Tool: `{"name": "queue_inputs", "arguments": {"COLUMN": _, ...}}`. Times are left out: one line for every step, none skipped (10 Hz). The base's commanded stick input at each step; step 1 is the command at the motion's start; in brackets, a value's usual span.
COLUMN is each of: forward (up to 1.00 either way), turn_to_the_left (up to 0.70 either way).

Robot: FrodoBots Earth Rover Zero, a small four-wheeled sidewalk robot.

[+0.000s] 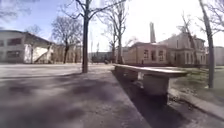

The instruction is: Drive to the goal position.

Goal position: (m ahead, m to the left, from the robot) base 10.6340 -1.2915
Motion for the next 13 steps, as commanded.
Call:
{"name": "queue_inputs", "arguments": {"forward": 0.85, "turn_to_the_left": 0.00}}
{"name": "queue_inputs", "arguments": {"forward": 0.85, "turn_to_the_left": 0.00}}
{"name": "queue_inputs", "arguments": {"forward": 0.85, "turn_to_the_left": 0.00}}
{"name": "queue_inputs", "arguments": {"forward": 0.85, "turn_to_the_left": 0.00}}
{"name": "queue_inputs", "arguments": {"forward": 0.85, "turn_to_the_left": 0.00}}
{"name": "queue_inputs", "arguments": {"forward": 0.85, "turn_to_the_left": 0.00}}
{"name": "queue_inputs", "arguments": {"forward": 0.85, "turn_to_the_left": 0.14}}
{"name": "queue_inputs", "arguments": {"forward": 0.85, "turn_to_the_left": 0.31}}
{"name": "queue_inputs", "arguments": {"forward": 0.85, "turn_to_the_left": 0.34}}
{"name": "queue_inputs", "arguments": {"forward": 0.85, "turn_to_the_left": 0.19}}
{"name": "queue_inputs", "arguments": {"forward": 0.85, "turn_to_the_left": 0.00}}
{"name": "queue_inputs", "arguments": {"forward": 0.85, "turn_to_the_left": 0.00}}
{"name": "queue_inputs", "arguments": {"forward": 0.85, "turn_to_the_left": 0.00}}
